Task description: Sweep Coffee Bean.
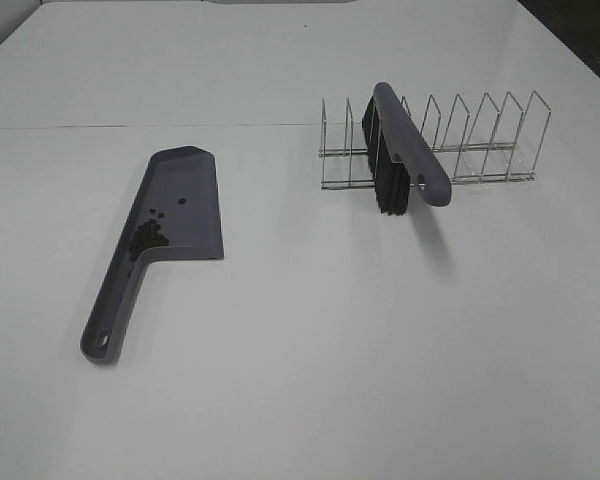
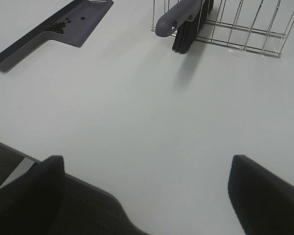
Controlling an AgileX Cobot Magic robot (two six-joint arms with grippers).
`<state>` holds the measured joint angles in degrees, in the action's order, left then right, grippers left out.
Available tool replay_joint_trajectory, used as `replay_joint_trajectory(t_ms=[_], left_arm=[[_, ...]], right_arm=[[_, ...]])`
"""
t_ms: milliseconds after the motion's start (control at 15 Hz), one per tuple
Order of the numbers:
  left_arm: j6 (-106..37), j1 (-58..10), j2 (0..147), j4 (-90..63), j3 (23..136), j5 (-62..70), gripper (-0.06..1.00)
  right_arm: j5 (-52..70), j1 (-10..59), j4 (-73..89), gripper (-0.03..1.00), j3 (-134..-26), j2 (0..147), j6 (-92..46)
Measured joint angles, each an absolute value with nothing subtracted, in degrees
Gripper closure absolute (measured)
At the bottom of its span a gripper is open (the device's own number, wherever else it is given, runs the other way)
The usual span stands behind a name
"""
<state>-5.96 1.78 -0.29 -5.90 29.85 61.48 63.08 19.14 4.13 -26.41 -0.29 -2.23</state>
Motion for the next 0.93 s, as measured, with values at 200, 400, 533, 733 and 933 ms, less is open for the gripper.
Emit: replay_joint_trajectory(t_ms=[200, 400, 533, 733, 933], left_arm=[[-6.0, 1.8, -0.3, -5.9, 29.9, 61.5, 0.01], [-6.0, 1.8, -0.3, -5.9, 29.9, 61.5, 0.01], [-6.0, 1.8, -0.3, -5.9, 29.9, 61.5, 0.01], [-6.0, 1.8, -0.3, -5.9, 29.9, 61.5, 0.01], [-6.0, 1.8, -0.3, -5.9, 29.9, 61.5, 0.01]], right_arm=[[63.1, 18.6, 4.4, 0.20, -26.4, -0.3, -2.2], [63.3, 14.1, 4.7, 0.20, -26.4, -0.3, -2.2], [63.3, 9.9, 4.8, 0.20, -26.4, -0.3, -2.2], [63.4, 5.6, 5.0, 0.20, -26.4, -0.3, -2.2], [63.4, 3.8, 5.2, 0.20, -26.4, -0.3, -2.2]])
